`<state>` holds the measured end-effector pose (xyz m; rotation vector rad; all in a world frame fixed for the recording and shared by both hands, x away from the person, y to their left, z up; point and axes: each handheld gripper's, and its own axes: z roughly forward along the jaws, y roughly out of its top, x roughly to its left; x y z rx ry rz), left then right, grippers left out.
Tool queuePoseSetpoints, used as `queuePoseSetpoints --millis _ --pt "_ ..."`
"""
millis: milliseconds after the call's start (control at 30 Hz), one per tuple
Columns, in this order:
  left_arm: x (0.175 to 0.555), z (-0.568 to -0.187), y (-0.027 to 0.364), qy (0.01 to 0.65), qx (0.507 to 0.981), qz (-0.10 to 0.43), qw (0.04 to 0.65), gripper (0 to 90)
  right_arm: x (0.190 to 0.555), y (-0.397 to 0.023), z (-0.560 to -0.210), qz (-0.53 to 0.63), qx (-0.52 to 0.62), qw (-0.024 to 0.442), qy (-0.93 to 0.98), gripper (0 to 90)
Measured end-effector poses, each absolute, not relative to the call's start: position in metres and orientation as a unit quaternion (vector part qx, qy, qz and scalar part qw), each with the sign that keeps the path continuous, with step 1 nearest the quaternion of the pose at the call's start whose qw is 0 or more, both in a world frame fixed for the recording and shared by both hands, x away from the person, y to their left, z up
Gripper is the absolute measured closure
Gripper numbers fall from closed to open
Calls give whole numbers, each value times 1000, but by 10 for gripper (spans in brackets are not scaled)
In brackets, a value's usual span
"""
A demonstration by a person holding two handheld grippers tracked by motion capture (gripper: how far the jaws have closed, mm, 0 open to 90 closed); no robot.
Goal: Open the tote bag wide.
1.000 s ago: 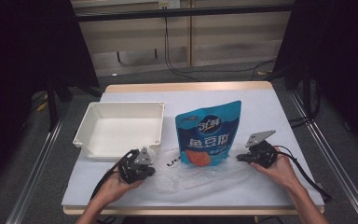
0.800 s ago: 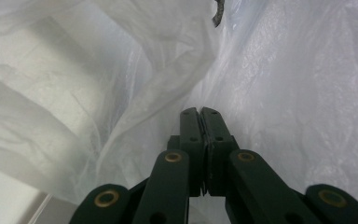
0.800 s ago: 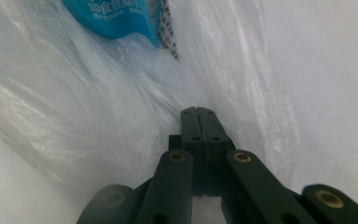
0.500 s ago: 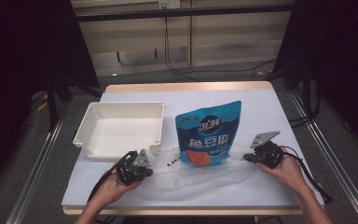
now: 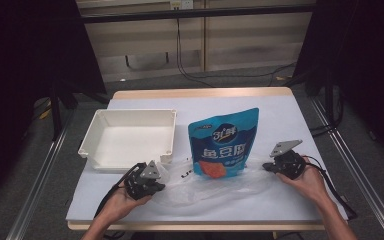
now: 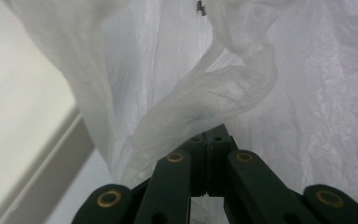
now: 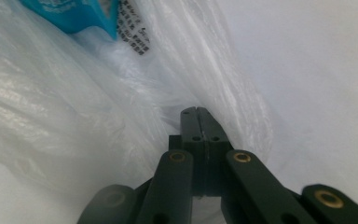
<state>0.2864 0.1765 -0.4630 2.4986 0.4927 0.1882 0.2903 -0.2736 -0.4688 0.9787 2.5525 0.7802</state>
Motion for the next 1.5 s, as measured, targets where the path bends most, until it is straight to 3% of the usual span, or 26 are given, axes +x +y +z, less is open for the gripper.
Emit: queuePoseSetpoints --millis 400,600,633,900,933,1100,1500 --pt "285 -462 176 194 937 61 284 897 289 -276 -470 275 345 155 884 900" --pt "286 -456 182 197 927 49 316 825 289 -276 -470 302 344 150 876 900" --pt "285 -454 182 189 927 56 320 793 287 -276 -467 323 350 143 867 833" --pt "274 -428 183 184 899 69 391 742 277 -274 -452 365 348 151 850 764" --pt "273 -423 185 187 892 68 407 714 272 -275 -447 383 348 152 842 718" --pt "271 -414 185 188 882 72 427 684 263 -279 -435 404 353 167 827 662" --pt "268 -397 164 165 876 64 448 688 213 -272 -417 422 358 162 817 751"
